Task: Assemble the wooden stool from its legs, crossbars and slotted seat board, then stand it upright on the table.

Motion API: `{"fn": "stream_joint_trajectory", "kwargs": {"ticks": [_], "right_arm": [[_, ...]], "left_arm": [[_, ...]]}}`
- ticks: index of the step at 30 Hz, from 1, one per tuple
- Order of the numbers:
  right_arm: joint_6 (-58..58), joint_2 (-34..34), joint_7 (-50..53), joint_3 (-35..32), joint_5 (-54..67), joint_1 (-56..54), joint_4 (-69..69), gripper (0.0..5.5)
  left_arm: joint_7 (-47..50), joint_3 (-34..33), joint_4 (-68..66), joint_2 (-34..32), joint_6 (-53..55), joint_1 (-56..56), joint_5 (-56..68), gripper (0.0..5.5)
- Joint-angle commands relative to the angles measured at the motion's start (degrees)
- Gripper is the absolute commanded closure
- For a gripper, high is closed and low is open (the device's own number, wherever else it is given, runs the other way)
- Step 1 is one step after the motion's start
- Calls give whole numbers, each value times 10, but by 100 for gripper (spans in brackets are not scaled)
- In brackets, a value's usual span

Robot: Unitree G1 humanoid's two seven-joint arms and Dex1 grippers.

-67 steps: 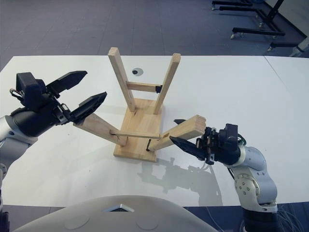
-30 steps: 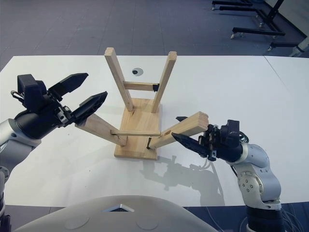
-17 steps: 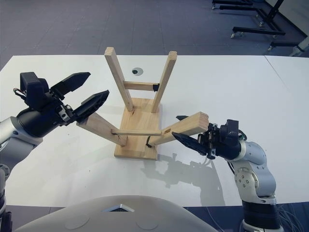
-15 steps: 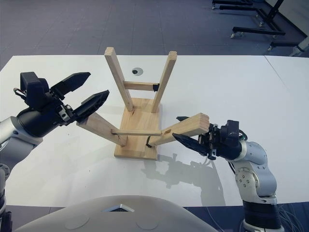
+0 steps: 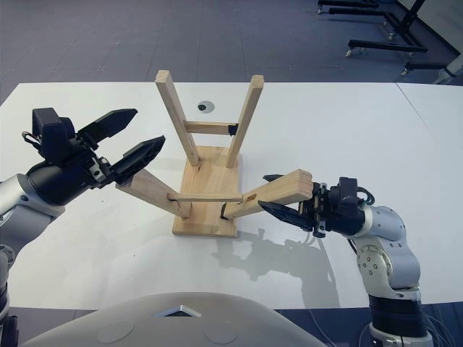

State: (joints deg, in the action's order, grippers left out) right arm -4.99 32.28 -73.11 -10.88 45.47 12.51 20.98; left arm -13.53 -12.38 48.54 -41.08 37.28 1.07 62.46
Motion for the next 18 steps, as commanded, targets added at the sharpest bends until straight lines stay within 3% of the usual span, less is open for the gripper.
{"fn": "stream_joint_trajectory", "kwargs": {"ticks": [1, 18], "right_arm": [[-10, 13, 10, -12, 5, -13, 10, 344], [-4, 44, -84, 26, -19, -37, -35, 345]], "left_arm": [[-3, 3, -1, -11, 13, 1, -2, 129], [-12, 2, -10, -12, 14, -6, 0, 129]]}}
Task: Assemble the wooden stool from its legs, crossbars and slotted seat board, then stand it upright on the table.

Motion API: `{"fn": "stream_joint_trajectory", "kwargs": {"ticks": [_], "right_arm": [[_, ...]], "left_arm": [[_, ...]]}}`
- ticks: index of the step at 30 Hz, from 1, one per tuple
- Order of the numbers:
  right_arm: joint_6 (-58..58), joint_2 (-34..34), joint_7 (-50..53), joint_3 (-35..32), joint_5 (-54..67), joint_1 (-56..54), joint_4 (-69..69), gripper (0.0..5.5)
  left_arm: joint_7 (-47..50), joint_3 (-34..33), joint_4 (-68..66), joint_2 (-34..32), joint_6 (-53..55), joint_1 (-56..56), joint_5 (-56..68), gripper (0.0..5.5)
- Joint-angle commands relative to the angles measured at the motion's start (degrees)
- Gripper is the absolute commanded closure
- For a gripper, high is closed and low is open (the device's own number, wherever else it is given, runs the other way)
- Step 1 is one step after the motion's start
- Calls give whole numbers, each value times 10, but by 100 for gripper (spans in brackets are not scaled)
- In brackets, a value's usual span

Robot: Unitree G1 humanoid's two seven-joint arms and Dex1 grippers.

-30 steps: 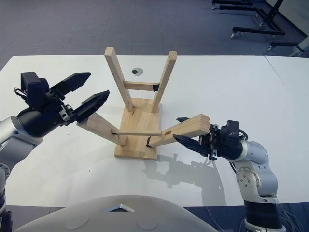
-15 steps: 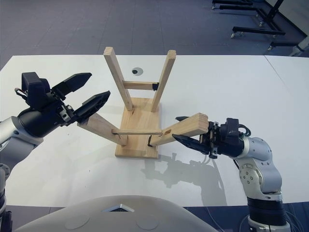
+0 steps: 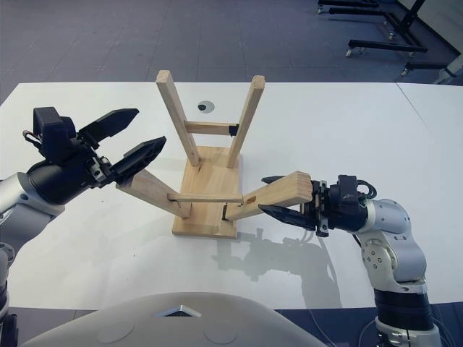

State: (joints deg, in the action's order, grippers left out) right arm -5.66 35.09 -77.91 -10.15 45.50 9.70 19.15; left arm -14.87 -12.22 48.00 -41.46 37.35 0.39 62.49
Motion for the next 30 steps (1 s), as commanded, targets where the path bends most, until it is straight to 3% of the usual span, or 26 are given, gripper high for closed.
{"fn": "stream_joint_trajectory", "kwargs": {"ticks": [1, 17, 30], "right_arm": [[5, 20, -44, 23, -22, -14, -23, 345], [-16, 40, 11, 14, -21, 9, 29, 345], [-1, 55, -3, 10, -21, -24, 17, 345]], "left_arm": [[2, 0, -4, -9, 14, 1, 0, 129], [-9, 6, -9, -9, 15, -10, 2, 129], [-5, 5, -5, -10, 17, -9, 7, 129]]}}
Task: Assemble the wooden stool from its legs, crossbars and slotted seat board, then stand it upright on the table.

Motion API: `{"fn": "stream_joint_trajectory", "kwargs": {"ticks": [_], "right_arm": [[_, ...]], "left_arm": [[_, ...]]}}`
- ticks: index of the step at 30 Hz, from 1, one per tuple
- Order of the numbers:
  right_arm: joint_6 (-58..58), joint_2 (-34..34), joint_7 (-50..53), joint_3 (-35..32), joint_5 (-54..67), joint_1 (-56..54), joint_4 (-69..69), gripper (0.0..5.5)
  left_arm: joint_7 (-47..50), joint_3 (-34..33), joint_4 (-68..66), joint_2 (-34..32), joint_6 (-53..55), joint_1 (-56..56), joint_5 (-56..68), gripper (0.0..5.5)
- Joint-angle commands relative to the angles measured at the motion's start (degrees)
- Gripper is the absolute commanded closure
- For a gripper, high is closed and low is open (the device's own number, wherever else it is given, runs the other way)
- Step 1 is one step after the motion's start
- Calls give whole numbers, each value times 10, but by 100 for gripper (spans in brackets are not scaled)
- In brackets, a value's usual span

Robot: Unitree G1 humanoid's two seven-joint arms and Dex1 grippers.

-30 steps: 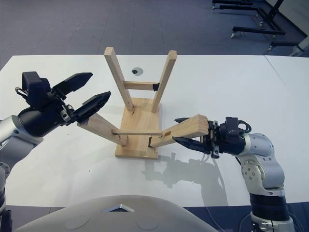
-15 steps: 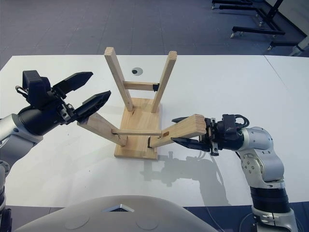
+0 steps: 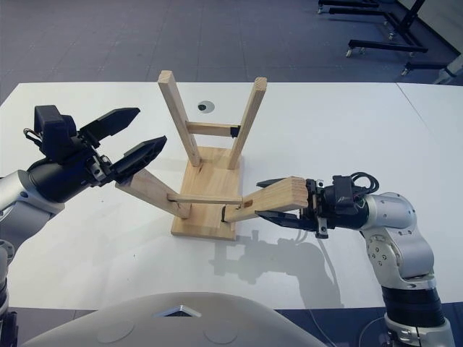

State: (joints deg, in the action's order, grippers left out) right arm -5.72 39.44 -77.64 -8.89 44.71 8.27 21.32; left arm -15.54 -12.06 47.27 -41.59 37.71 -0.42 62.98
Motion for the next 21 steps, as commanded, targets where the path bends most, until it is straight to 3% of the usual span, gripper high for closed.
{"fn": "stream_joint_trajectory", "kwargs": {"ticks": [1, 9, 21], "right_arm": [[0, 11, -5, -4, -14, -11, -6, 345], [0, 9, 2, -14, -15, 1, 4, 345], [4, 2, -4, 31, -32, 28, -1, 345]], "left_arm": [[2, 3, 3, -8, 14, -1, 3, 129], [9, -1, 12, -7, 14, 9, 9, 129], [4, 2, 5, -10, 17, 3, 10, 129]]}}
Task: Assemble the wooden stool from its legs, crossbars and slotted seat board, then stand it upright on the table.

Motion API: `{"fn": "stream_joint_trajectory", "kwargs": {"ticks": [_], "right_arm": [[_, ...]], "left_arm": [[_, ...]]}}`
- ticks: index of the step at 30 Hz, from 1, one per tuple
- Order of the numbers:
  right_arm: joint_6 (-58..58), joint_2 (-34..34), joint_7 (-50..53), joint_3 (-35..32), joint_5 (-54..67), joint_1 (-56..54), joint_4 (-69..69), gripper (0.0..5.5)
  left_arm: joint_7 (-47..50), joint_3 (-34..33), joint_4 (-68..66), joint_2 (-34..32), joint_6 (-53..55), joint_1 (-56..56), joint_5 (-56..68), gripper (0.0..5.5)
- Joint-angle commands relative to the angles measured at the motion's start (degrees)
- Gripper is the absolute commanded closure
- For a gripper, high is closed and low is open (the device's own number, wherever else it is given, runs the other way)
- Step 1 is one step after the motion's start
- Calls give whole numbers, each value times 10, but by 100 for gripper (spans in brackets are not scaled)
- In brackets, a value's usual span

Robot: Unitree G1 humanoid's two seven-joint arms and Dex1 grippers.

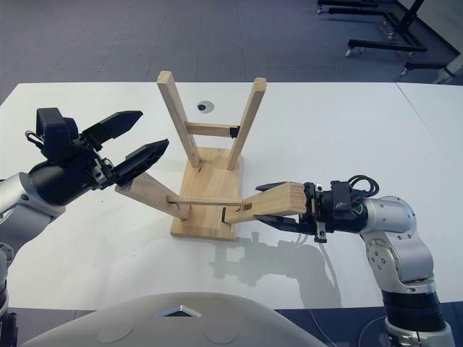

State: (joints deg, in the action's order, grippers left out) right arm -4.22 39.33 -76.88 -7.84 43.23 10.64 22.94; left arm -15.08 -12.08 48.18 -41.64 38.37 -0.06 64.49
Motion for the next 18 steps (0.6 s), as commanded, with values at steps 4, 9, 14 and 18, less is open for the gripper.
{"fn": "stream_joint_trajectory", "kwargs": {"ticks": [4, 9, 14, 18], "right_arm": [[-10, 2, -14, 32, -21, -11, -45, 345], [-5, 0, -13, 43, -25, -26, -60, 345], [-8, 8, -15, 57, -33, -41, -61, 345], [-32, 14, -3, 71, -29, -64, -53, 345]], "left_arm": [[-4, 5, -6, -8, 9, -1, -9, 129], [-9, 7, -10, -8, 10, -3, -11, 129], [-7, 10, -9, -4, 9, -3, -15, 129], [-1, 13, -5, 1, 6, 0, -19, 129]]}}
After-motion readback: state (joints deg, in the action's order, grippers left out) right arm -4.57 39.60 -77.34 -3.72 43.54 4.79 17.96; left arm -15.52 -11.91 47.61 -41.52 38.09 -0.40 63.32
